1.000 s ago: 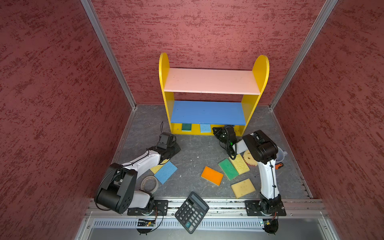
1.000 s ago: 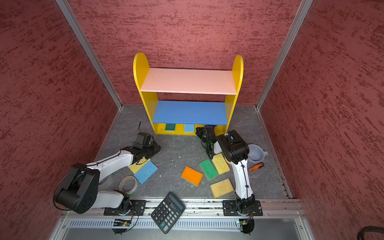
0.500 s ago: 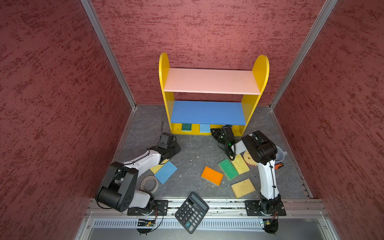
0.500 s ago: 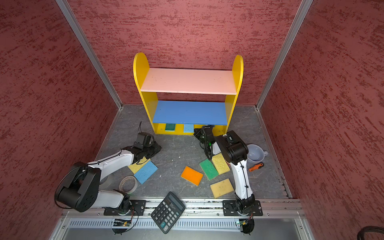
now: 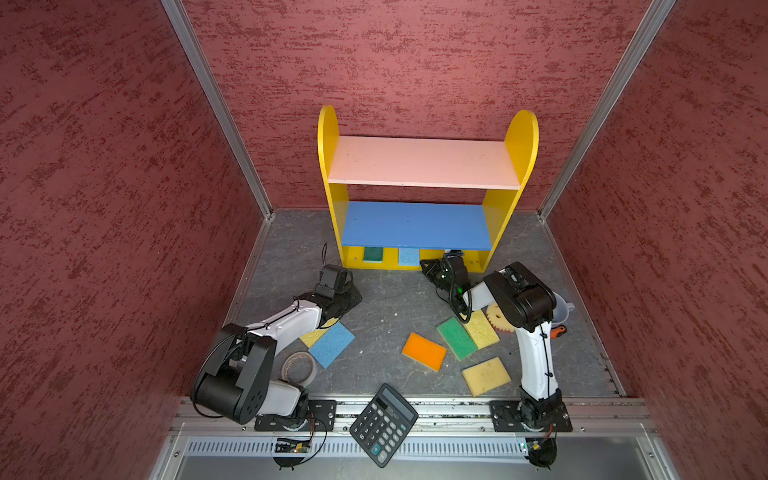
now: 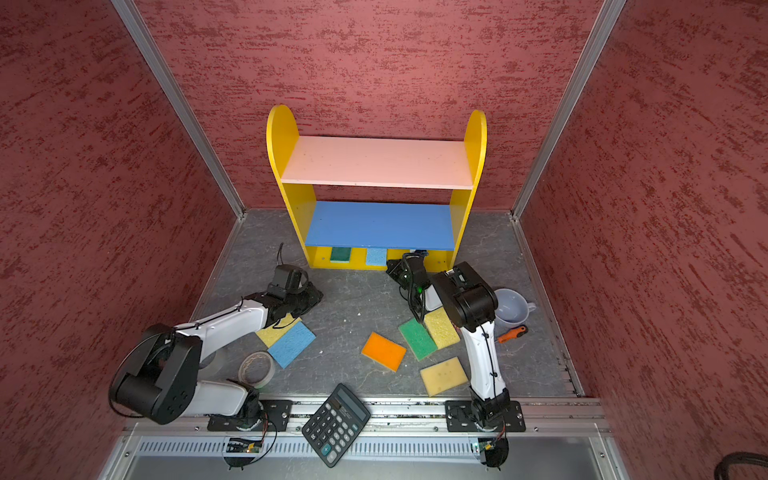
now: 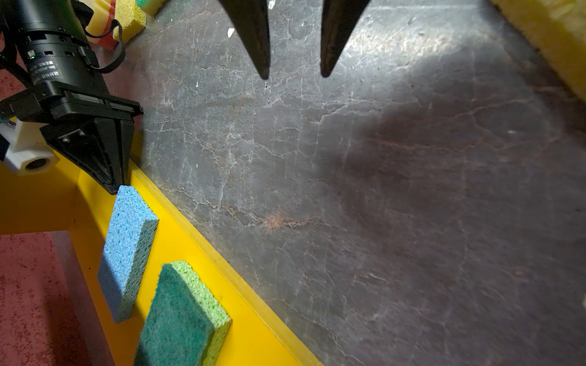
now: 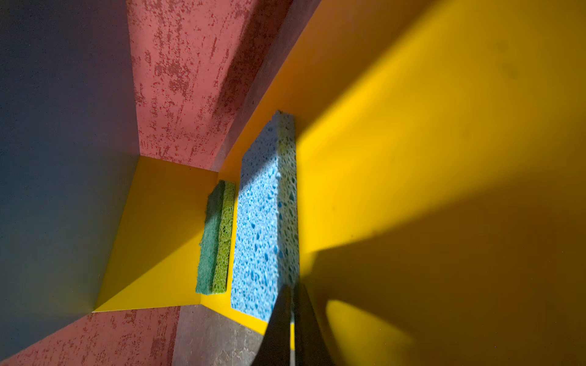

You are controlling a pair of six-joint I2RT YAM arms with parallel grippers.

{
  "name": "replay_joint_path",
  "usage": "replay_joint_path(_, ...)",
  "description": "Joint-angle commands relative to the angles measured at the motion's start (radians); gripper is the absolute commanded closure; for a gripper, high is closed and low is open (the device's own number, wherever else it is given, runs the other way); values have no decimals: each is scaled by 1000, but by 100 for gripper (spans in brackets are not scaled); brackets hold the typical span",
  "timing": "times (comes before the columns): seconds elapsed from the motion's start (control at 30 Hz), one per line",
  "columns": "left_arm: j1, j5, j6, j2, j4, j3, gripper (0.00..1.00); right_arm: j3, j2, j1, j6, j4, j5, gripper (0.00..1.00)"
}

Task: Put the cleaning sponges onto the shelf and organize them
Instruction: 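Withdraw the right gripper from the shelf base toward the table, then grasp the green-yellow sponge with the right gripper while the left gripper moves toward the shelf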

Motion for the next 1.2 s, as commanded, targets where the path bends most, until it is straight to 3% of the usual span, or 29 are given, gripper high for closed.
replay_joint_path(0.0,3,5,6,-22,4,17,71,-60,-49,8,-24,-102,-4,92)
replay_joint_path(0.23,-14,-15,28,-29,-49,68,68,-162,-268,18,-167,-241,-32,91)
replay_joint_path(0.43,-63,-44,23,-29,-70,128,62,-208,-483,56,-332,-536,-14,85)
replay_joint_path(0.57,-136,-84,19,4,-86,180,57,-255,-637,69,-413,-771,38,76)
replay_joint_path(0.8,-240,-87,4,155,-102,319,56,-315,-851,69,-480,-1148,95,49)
replay_joint_path(0.97,-312,-92,-2,238,-110,405,56,-374,-927,67,-496,-1226,44,47)
replay_joint_path(1.17,-347,-82,1,314,-141,487,56,-401,-893,69,-538,-1193,-20,48)
